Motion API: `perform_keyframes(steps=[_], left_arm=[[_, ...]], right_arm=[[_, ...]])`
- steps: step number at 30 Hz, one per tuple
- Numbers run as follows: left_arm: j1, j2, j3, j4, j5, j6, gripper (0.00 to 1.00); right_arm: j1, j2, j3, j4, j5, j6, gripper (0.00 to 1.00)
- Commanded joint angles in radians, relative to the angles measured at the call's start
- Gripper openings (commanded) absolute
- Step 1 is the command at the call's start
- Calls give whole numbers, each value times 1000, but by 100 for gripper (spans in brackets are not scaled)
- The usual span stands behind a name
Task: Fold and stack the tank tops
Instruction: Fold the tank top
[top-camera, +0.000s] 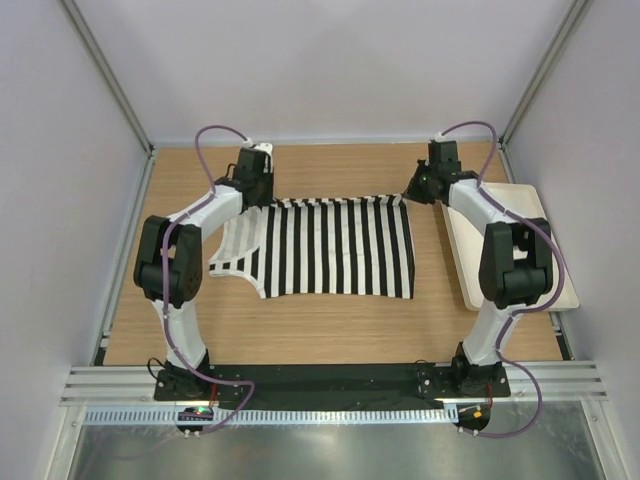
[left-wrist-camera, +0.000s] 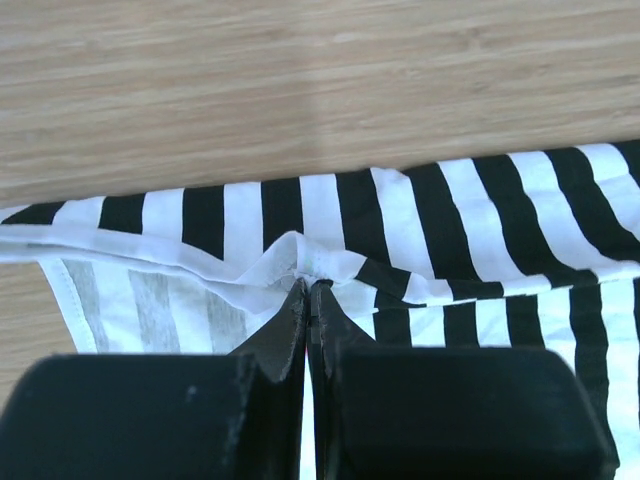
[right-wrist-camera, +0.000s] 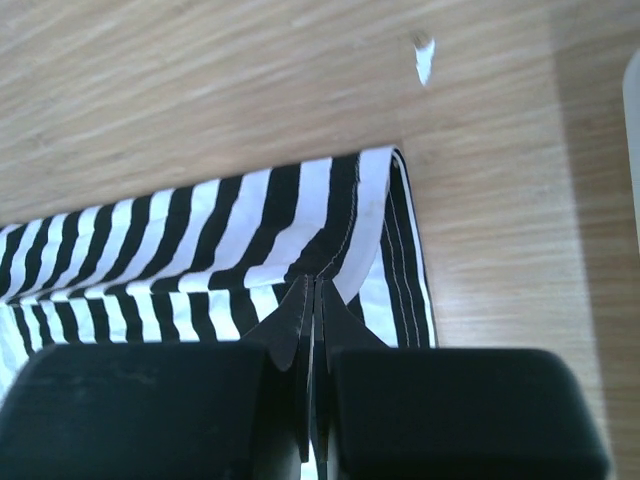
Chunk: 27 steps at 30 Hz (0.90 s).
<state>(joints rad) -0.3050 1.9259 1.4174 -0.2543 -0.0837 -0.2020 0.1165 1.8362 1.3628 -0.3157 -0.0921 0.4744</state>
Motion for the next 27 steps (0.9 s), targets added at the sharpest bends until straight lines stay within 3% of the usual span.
perform_keyframes(steps=[1,27], left_arm=[[-11,-68,-35,70,-28,-4,0],[-88,-200,-232,96,-90,-36,0]], right_arm=[[9,-83,-33,1,37,-13,1],[37,-219,-218,9,74,-17,2]])
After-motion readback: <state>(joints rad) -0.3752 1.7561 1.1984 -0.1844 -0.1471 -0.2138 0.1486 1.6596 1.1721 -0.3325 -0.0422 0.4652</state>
